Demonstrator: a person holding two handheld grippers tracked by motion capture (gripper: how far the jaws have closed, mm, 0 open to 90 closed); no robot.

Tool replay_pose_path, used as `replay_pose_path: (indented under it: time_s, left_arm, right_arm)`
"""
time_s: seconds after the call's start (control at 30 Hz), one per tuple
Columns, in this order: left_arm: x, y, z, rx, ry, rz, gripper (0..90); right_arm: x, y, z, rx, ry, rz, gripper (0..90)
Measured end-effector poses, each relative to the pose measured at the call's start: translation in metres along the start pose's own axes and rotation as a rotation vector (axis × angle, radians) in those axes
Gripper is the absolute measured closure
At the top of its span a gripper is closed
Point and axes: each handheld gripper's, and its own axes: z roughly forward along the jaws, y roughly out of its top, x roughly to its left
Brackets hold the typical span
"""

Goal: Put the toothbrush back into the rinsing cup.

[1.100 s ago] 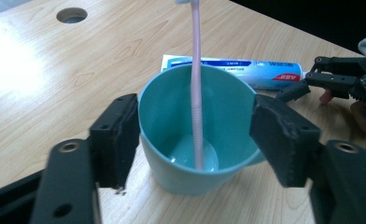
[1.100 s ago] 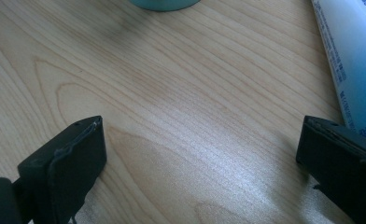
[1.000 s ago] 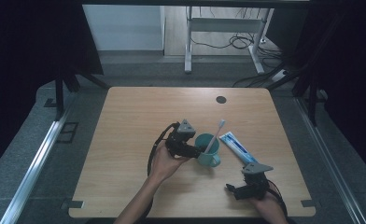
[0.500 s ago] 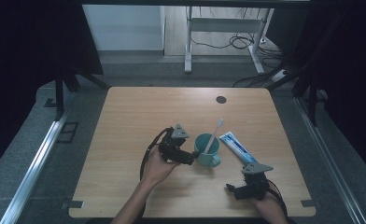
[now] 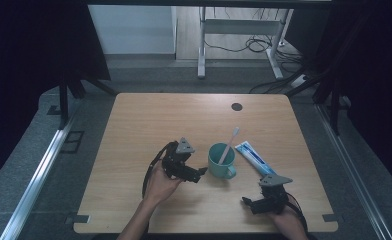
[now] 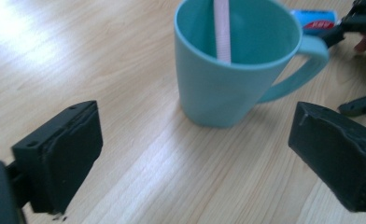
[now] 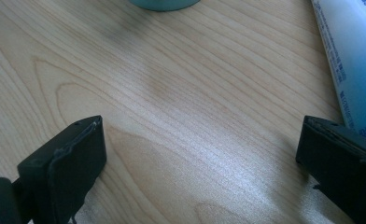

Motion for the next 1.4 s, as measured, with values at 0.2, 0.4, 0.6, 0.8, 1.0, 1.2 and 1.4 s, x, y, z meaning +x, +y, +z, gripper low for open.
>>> replay_pose_path:
  time_s: [0.2,0.4,0.6,0.8,1.0,1.2,1.4]
  left_arm:
    - [0.0,-0.012,0.001,0.02,0.022,0.007,0.0]
    - [0.003,-0.026,0.0,0.025,0.035,-0.002,0.0]
    - [0.003,-0.04,0.0,0.029,0.049,-0.008,0.0]
    - [0.001,-0.055,0.001,0.039,0.065,-0.007,0.0]
    - [0.0,-0.07,0.005,0.042,0.071,-0.022,0.0]
    - [0.0,-0.082,0.009,0.053,0.074,-0.037,0.0]
    - [-0.002,-0.088,0.012,0.075,0.081,-0.033,0.0]
  right_arm:
    - [0.0,0.0,0.0,0.0,-0.001,-0.002,1.1]
    - [0.0,0.0,0.0,0.001,0.0,-0.002,1.1]
    - [0.0,0.0,0.0,0.0,0.0,-0.002,1.1]
    - [0.0,0.0,0.0,0.001,-0.001,0.0,1.1]
    - [0.0,0.0,0.0,0.002,-0.001,0.002,1.1]
    - [0.0,0.0,0.0,0.001,-0.001,0.003,1.1]
    - [0.0,0.0,0.0,0.001,-0.002,0.003,1.1]
